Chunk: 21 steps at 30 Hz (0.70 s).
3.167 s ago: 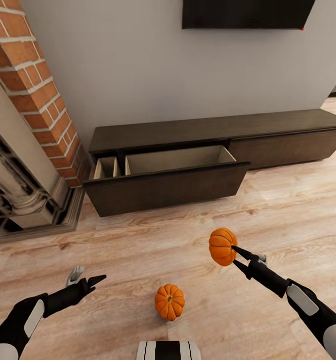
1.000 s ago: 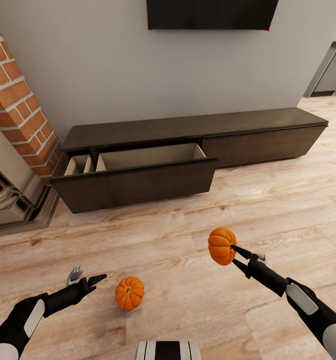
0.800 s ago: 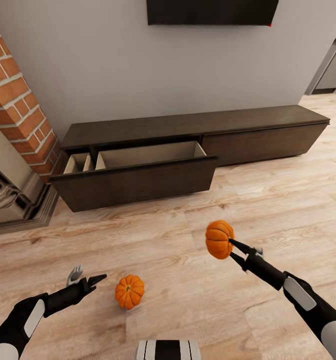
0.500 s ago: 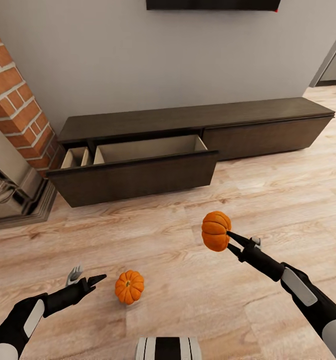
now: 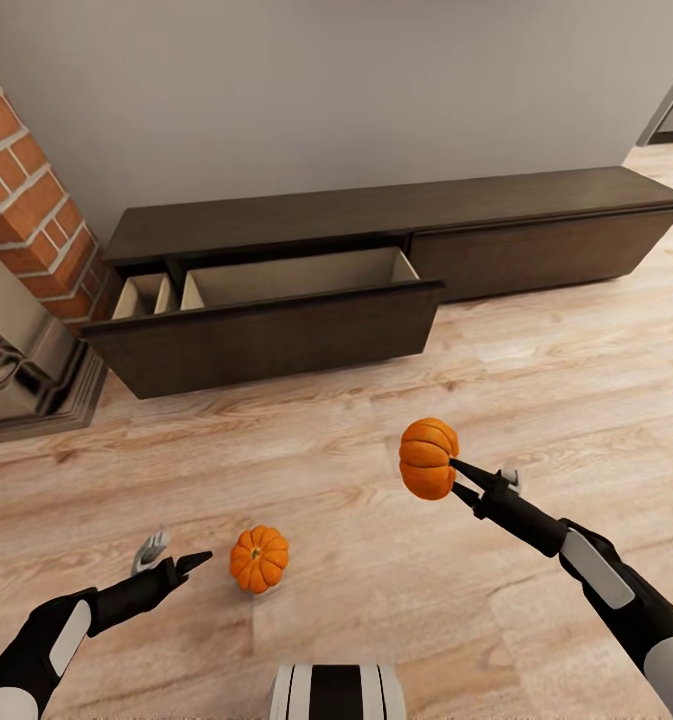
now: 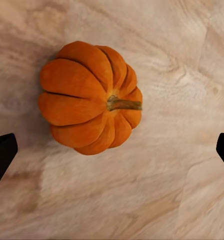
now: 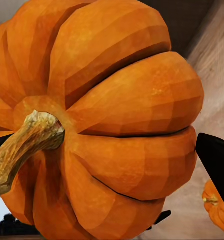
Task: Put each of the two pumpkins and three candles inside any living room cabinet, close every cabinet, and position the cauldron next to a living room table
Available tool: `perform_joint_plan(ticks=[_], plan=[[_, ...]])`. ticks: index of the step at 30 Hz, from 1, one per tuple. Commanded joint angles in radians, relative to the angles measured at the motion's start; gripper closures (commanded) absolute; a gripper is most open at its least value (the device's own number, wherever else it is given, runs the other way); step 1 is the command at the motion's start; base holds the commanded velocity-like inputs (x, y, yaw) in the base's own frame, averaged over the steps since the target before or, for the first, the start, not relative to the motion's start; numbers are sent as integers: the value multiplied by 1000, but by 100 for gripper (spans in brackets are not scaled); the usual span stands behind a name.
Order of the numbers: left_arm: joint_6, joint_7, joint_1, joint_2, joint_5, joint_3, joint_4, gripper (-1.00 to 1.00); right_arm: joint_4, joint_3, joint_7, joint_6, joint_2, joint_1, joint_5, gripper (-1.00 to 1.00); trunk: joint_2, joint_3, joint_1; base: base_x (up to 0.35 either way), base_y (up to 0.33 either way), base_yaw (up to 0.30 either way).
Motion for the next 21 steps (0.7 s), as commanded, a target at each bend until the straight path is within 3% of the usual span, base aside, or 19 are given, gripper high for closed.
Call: perform_joint_plan(ticks=[1,21], plan=[[2,0,0,0,4,2,0,-100,0,4,-1,9,-1,-1,-13,100,-1,-5,0,0,0,0],[-8,2,0,-1,3,2,1,-100,4,5,-6,4,1,-1,-9,100,-5,-82,9,0,0,0]])
